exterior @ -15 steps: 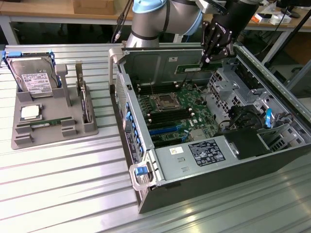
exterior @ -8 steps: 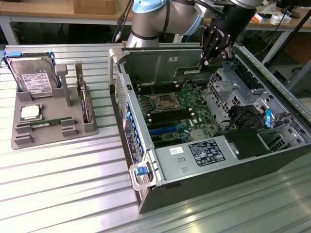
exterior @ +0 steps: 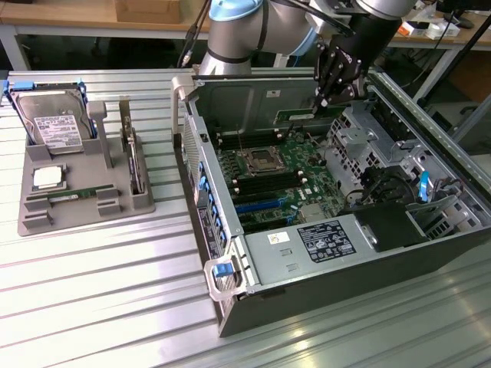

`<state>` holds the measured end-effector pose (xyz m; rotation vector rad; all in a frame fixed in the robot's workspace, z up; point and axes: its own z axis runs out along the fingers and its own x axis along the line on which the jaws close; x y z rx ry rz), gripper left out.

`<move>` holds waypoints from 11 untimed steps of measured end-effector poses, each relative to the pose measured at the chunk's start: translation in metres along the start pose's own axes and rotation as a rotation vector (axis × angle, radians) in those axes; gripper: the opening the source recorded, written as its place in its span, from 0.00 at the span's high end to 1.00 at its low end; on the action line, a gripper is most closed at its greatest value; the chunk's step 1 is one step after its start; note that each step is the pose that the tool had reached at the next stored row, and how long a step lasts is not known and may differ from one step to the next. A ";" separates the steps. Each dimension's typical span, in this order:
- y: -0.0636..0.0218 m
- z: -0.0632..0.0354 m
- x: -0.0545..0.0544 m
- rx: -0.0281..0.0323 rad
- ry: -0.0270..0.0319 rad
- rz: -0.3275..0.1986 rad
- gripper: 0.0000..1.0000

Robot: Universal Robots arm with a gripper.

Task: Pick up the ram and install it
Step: 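Insert the ram into the slot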

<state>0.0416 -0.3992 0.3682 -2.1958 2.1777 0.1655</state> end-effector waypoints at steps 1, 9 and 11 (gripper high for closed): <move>0.0000 0.0008 0.000 0.0000 -0.0001 0.000 0.88; -0.0005 0.0101 0.001 0.0000 0.0000 0.000 0.88; -0.0005 0.0120 0.002 0.0000 0.0000 0.000 0.88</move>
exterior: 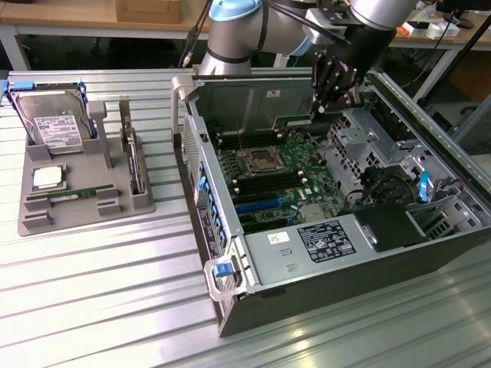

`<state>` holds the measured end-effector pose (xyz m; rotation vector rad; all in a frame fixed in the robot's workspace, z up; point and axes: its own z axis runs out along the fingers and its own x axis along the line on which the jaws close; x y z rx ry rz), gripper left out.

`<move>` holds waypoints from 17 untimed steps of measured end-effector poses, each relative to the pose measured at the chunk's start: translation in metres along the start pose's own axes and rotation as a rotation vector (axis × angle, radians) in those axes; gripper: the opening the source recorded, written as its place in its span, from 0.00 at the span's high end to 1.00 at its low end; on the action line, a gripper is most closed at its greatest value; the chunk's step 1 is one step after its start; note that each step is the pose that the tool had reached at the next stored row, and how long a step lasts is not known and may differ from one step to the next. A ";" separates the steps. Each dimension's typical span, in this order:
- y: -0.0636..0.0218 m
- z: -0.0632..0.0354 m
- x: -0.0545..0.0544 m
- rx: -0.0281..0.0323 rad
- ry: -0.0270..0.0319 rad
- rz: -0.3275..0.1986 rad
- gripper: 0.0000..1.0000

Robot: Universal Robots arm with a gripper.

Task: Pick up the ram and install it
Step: 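Insert the ram into the slot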

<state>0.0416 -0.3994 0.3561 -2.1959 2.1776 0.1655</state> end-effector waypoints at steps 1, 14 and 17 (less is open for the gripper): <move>0.0000 0.0009 0.000 0.0000 0.0000 0.000 0.88; -0.0004 0.0098 0.001 0.0000 0.0000 0.000 0.88; -0.0006 0.0131 0.001 0.0000 0.0001 0.000 0.88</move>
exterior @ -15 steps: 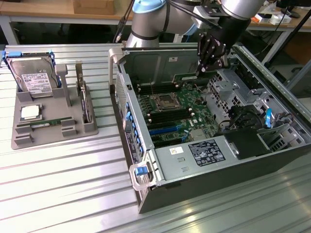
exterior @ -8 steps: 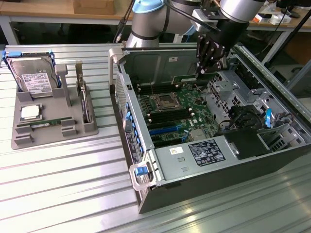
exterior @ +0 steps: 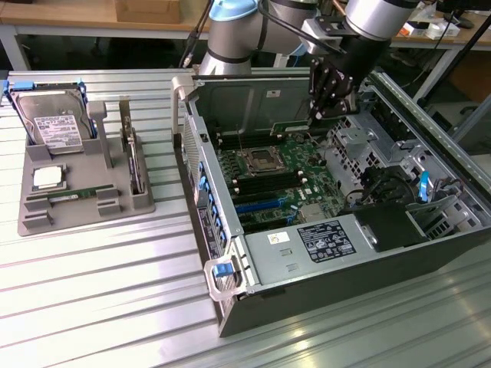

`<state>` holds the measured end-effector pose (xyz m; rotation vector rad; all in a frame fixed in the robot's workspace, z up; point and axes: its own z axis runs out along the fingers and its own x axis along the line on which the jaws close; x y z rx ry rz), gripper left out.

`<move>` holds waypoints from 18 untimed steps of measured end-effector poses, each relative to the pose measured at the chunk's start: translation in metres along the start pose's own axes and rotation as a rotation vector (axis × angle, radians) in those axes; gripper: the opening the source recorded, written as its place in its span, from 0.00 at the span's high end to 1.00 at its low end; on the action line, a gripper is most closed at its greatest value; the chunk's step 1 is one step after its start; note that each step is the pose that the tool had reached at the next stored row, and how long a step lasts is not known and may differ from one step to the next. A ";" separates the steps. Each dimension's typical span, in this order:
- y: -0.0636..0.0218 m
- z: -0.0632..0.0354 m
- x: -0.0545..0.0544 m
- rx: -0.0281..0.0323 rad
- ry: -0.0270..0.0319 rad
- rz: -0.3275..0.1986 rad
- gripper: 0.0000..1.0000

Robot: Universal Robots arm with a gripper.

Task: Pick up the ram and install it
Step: 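Insert the ram into the slot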

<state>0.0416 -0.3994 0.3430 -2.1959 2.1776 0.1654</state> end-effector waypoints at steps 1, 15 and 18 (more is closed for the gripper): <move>0.0000 0.0004 0.000 0.0000 0.0000 0.000 0.88; -0.0006 0.0127 0.001 0.0000 -0.0001 0.000 0.88; -0.0007 0.0155 0.002 0.0000 0.0000 0.000 0.88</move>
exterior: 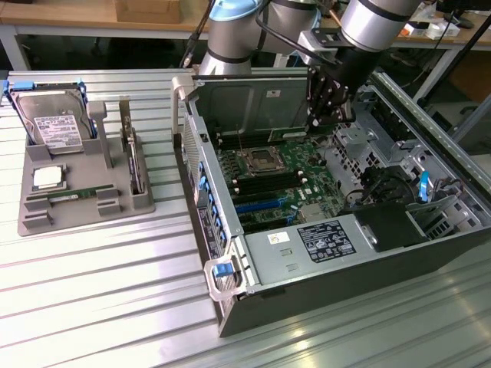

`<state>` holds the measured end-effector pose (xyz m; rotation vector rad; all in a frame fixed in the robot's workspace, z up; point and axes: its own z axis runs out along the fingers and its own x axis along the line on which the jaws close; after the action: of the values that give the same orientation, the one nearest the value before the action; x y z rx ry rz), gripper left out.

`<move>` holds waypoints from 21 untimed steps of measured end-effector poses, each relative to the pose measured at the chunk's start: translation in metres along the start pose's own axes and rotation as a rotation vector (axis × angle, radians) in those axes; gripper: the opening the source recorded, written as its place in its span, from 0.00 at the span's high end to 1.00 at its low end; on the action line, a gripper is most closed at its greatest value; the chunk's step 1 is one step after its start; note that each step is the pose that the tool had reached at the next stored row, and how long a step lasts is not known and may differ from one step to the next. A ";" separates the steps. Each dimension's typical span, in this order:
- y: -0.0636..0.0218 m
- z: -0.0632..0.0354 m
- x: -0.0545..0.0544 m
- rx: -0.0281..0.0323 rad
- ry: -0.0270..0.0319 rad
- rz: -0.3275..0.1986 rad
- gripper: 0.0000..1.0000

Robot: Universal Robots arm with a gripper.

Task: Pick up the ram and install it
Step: 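Insert the ram into the slot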

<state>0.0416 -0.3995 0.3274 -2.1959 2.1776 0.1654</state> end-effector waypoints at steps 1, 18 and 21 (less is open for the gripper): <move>0.0000 0.0011 0.000 0.0000 0.0000 0.000 0.88; -0.0006 0.0142 0.002 0.0000 0.0000 0.000 0.88; -0.0007 0.0155 0.002 0.0000 0.0000 0.000 0.88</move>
<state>0.0416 -0.3995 0.3118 -2.1959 2.1776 0.1654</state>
